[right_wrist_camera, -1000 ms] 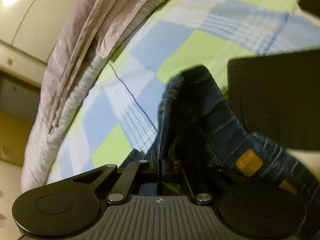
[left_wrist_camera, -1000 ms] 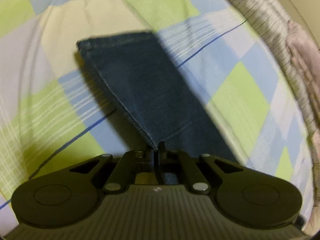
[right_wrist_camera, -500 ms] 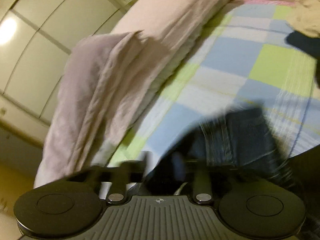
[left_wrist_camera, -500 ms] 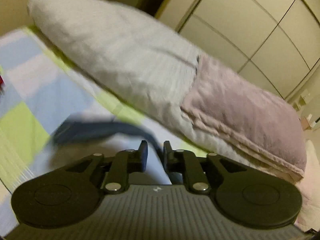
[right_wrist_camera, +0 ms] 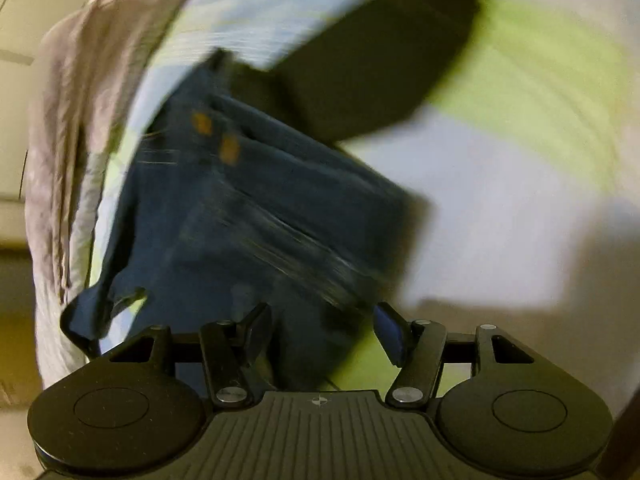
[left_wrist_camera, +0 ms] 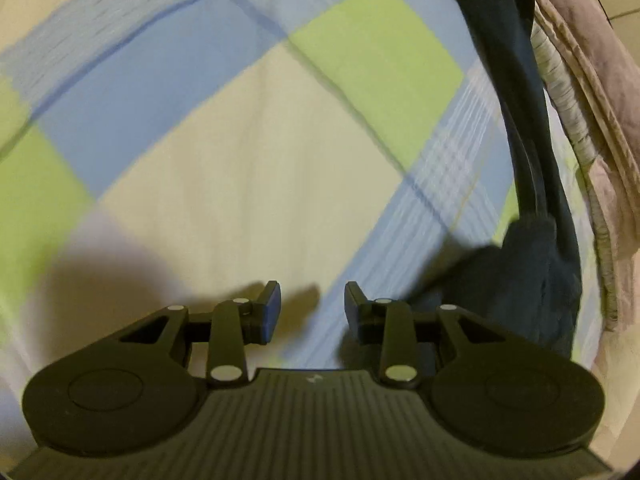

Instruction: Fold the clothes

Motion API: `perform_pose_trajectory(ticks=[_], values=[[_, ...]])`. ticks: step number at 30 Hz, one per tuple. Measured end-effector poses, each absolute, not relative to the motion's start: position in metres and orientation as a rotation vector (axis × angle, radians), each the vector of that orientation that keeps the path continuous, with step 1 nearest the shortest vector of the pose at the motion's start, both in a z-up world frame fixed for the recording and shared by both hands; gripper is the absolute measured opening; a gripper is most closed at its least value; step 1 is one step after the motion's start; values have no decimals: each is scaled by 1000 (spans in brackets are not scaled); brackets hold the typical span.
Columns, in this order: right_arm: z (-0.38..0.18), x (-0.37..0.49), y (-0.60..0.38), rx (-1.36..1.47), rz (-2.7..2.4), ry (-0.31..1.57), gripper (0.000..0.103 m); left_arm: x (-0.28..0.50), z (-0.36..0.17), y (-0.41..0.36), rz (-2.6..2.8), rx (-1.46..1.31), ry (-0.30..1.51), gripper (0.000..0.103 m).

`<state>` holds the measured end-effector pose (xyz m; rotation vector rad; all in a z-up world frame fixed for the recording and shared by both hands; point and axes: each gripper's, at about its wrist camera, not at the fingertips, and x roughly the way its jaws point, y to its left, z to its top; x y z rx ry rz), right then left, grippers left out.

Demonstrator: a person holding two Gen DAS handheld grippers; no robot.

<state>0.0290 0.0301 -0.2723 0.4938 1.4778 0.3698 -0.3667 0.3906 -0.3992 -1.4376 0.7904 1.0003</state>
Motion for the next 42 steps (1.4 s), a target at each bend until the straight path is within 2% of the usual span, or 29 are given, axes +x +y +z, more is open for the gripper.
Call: perform_pose_trajectory(ticks=[5, 6, 7, 8, 12, 18, 24, 27, 32, 33, 35, 38, 42], values=[[-303, 28, 40, 567, 362, 1369, 60, -368, -397, 364, 983, -1419, 765, 30], [-303, 28, 46, 552, 358, 1354, 53, -368, -396, 363, 985, -1426, 752, 30], [-303, 28, 52, 537, 354, 1339, 38, -368, -395, 360, 988, -1435, 733, 30], [-299, 29, 57, 501, 364, 1329, 16, -368, -396, 358, 990, -1450, 707, 30], [-256, 34, 66, 368, 464, 1239, 15, -367, -405, 352, 998, -1552, 577, 34], [-203, 64, 75, 468, 552, 1039, 12, -368, -421, 336, 1001, -1748, 358, 35], [-174, 106, 130, 489, 701, 951, 11, -353, -436, 311, 952, -1851, 309, 39], [-167, 117, 145, 479, 726, 915, 11, -342, -445, 305, 961, -1916, 230, 41], [-170, 136, 141, 500, 704, 924, 11, -312, -452, 324, 938, -1863, 230, 40], [-172, 139, 139, 507, 696, 936, 11, -306, -453, 329, 932, -1850, 233, 36], [-175, 142, 132, 508, 680, 948, 11, -294, -456, 338, 921, -1822, 238, 9], [-175, 140, 118, 519, 665, 961, 11, -288, -434, 354, 923, -1679, 208, 4], [-164, 130, 99, 553, 699, 981, 11, -327, -328, 354, 904, -1329, 63, 4]])
